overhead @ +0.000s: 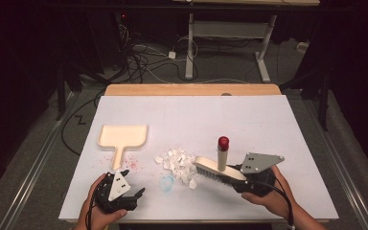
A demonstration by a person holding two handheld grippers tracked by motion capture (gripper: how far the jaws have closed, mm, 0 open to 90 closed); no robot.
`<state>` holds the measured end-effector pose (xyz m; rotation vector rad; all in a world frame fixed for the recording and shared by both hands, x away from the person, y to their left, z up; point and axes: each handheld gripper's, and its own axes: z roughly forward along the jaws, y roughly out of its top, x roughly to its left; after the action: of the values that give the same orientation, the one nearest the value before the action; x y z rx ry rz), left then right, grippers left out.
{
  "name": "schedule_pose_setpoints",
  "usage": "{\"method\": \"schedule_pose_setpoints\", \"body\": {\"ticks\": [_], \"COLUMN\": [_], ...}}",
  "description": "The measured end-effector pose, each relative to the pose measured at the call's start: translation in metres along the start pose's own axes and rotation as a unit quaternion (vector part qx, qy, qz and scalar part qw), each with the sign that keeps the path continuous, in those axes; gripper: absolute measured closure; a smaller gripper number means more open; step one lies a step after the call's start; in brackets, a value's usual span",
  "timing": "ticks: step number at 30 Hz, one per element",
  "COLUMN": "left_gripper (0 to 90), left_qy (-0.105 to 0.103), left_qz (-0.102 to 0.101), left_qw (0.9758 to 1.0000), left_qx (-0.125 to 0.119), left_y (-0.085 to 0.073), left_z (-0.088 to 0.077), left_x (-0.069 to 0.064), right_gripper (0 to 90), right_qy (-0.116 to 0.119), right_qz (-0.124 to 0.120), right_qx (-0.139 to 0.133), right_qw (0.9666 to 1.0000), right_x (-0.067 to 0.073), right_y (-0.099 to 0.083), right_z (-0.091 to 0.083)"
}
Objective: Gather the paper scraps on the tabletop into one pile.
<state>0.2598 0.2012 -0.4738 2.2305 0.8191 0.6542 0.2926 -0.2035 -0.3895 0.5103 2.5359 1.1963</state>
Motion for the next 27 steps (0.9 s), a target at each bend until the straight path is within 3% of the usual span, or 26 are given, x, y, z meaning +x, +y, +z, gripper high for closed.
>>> {"method": "schedule_pose_setpoints", "body": {"ticks": [5,7,13,15,17,19,23,27], "left_gripper": [21.3,21.3,21.4,21.4,21.4,21.4,21.4,21.5], "left_qy": [-0.006,-0.004,-0.009,-0.008,-0.011,-0.012,-0.011,-0.011], "left_qz": [-0.005,0.001,-0.001,0.006,0.000,0.001,0.000,-0.001], "left_qw": [1.0000,1.0000,0.9999,0.9999,0.9999,0.9999,0.9999,0.9999], "left_qx": [0.004,0.002,0.004,0.003,0.007,0.008,0.008,0.007], "left_y": [0.000,0.000,0.002,0.002,0.002,0.002,0.001,0.000], "left_z": [0.001,0.001,0.003,0.004,0.004,0.005,0.004,0.003], "left_x": [-0.001,-0.001,-0.002,-0.001,-0.002,-0.003,-0.002,-0.002], "right_gripper": [67.8,67.8,67.9,67.9,67.9,67.9,67.9,67.9], "right_qy": [0.023,0.031,0.053,0.047,0.034,0.038,0.027,0.013], "right_qz": [0.001,-0.003,-0.002,-0.001,-0.007,0.002,-0.005,-0.012], "right_qx": [0.012,0.021,0.025,0.022,0.017,0.012,0.003,-0.011], "right_qw": [0.9997,0.9993,0.9983,0.9987,0.9992,0.9992,0.9996,0.9998], "right_x": [0.005,0.009,0.015,0.014,0.011,0.006,0.002,-0.003], "right_y": [-0.016,-0.022,-0.025,-0.021,-0.015,-0.010,0.003,0.014], "right_z": [-0.011,-0.009,0.020,0.031,0.041,0.050,0.067,0.075]}}
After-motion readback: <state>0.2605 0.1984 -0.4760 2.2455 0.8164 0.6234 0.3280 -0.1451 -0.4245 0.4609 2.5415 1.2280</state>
